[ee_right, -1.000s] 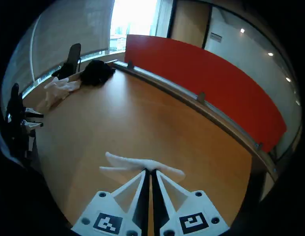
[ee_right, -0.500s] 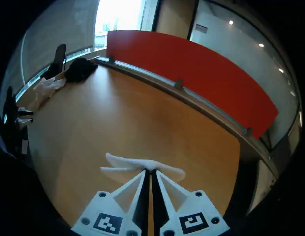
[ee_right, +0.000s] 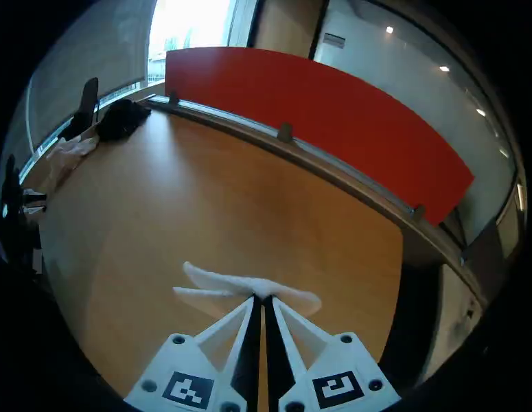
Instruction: Fold towel
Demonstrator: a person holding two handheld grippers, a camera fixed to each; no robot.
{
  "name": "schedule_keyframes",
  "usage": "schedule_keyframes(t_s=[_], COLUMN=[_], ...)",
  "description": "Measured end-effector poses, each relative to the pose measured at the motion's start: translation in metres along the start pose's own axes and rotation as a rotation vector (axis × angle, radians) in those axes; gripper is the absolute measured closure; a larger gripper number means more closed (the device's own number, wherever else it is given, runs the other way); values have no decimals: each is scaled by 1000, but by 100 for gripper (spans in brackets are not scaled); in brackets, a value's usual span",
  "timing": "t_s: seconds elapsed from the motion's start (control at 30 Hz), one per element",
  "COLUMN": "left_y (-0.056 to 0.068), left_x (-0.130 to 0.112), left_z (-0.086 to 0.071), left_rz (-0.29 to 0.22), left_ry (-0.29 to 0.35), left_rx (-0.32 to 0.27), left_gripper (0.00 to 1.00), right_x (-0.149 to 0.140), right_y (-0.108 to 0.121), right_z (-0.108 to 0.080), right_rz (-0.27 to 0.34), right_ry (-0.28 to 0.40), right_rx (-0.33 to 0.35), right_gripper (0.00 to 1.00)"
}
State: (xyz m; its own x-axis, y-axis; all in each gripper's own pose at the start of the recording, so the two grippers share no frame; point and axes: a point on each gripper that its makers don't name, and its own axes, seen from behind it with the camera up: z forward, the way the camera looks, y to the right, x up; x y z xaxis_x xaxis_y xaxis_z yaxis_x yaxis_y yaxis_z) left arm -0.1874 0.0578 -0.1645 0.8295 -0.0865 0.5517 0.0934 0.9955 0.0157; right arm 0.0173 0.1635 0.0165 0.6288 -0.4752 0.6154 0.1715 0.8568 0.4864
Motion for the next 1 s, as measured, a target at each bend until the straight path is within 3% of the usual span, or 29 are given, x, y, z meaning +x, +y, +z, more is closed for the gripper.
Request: schedule_keyframes(t_s=[0.4,1.0], left_y=[5,13], left_x=[1,5], left_z=[-2,1], left_rz=[13,31], left_ry=[-5,-6], left_rx=[2,-5], left_gripper=[8,8], right_x=[-20,-65], right_y=[34,42], right_z=[-1,-7], right_rz=[29,60], right_ry=[-41,-91], right_rx=[-35,-49], right_gripper=[97,97])
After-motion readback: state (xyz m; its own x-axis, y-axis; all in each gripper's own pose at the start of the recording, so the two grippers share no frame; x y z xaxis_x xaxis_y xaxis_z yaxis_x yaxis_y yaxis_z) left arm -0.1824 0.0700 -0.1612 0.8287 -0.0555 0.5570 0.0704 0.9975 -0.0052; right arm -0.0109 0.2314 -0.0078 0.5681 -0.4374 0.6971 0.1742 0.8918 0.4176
